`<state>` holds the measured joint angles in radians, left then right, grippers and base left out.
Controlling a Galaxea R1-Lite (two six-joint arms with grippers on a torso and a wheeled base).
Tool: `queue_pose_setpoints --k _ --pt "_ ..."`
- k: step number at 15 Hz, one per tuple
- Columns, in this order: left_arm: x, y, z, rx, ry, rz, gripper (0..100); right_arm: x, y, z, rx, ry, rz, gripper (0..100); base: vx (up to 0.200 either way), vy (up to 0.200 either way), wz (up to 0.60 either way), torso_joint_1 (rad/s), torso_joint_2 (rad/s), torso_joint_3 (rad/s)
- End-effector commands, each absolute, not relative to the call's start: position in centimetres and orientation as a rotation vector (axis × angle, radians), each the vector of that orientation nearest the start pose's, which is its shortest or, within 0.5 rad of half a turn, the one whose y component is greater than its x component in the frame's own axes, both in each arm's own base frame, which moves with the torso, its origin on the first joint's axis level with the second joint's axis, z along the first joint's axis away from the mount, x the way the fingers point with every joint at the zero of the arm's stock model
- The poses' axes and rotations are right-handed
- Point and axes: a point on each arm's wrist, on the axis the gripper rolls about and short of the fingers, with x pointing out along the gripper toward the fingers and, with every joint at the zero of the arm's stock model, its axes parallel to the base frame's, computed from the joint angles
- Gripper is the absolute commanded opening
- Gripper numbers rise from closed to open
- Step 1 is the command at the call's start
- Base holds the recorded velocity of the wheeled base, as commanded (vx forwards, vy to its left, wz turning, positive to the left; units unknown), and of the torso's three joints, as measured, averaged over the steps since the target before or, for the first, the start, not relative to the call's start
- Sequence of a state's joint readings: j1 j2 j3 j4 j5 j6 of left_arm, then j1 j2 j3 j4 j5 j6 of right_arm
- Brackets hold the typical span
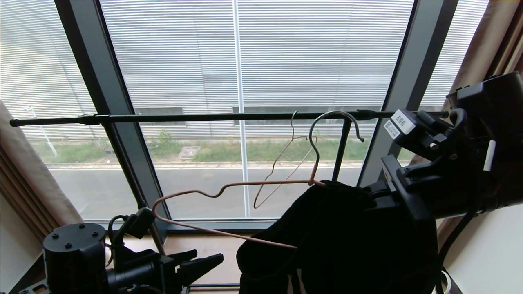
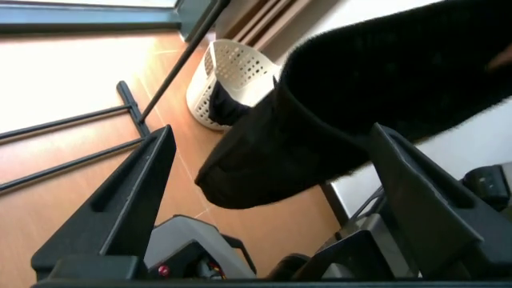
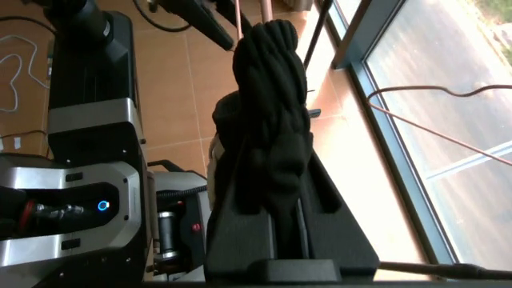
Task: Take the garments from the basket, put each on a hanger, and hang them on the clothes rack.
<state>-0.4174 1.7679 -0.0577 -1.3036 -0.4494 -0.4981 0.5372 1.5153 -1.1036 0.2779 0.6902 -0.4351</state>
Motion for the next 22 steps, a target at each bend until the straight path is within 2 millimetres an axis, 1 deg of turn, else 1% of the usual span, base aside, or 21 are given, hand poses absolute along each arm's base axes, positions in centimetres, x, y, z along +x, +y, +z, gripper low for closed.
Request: queue_pose_setpoints --k 1,4,7,10,11,15,19,22 --pt "18.9 -10.3 6.2 -0.454 0.664 -0.755 100 20.3 14.6 23.5 -0.314 0.466 1.341 0 0.0 0.0 0.0 0.0 0.0 0.0" --pt "19.3 -11.3 6.0 -0.444 0.669 -0.784 100 19.7 15.2 23.5 -0.322 0.461 1.374 0 0.0 0.0 0.0 0.0 0.0 0.0" --pt "19.5 -11.7 5.7 -0.438 0.68 -0.793 100 19.5 15.3 23.6 -0.315 0.452 1.398 0 0.0 0.0 0.0 0.0 0.0 0.0" --pt "19.4 -11.8 5.6 -0.426 0.68 -0.795 100 19.5 15.3 23.7 -0.304 0.447 1.419 0 0.0 0.0 0.0 0.0 0.0 0.0" --pt "19.3 -11.9 5.6 -0.425 0.682 -0.797 0 19.4 15.2 23.8 -0.303 0.443 1.423 0 0.0 0.0 0.0 0.0 0.0 0.0" --pt "18.9 -12.5 5.7 -0.407 0.676 -0.802 0 19.1 15.0 23.6 -0.302 0.448 1.423 0 0.0 0.0 0.0 0.0 0.0 0.0" --pt "18.9 -12.6 5.7 -0.407 0.672 -0.805 0 19.0 14.9 23.6 -0.301 0.45 1.42 0 0.0 0.0 0.0 0.0 0.0 0.0" --pt "19.1 -11.2 5.5 -0.421 0.671 -0.744 0 18.8 14.0 24.2 -0.297 0.429 1.392 0 0.0 0.0 0.0 0.0 0.0 0.0"
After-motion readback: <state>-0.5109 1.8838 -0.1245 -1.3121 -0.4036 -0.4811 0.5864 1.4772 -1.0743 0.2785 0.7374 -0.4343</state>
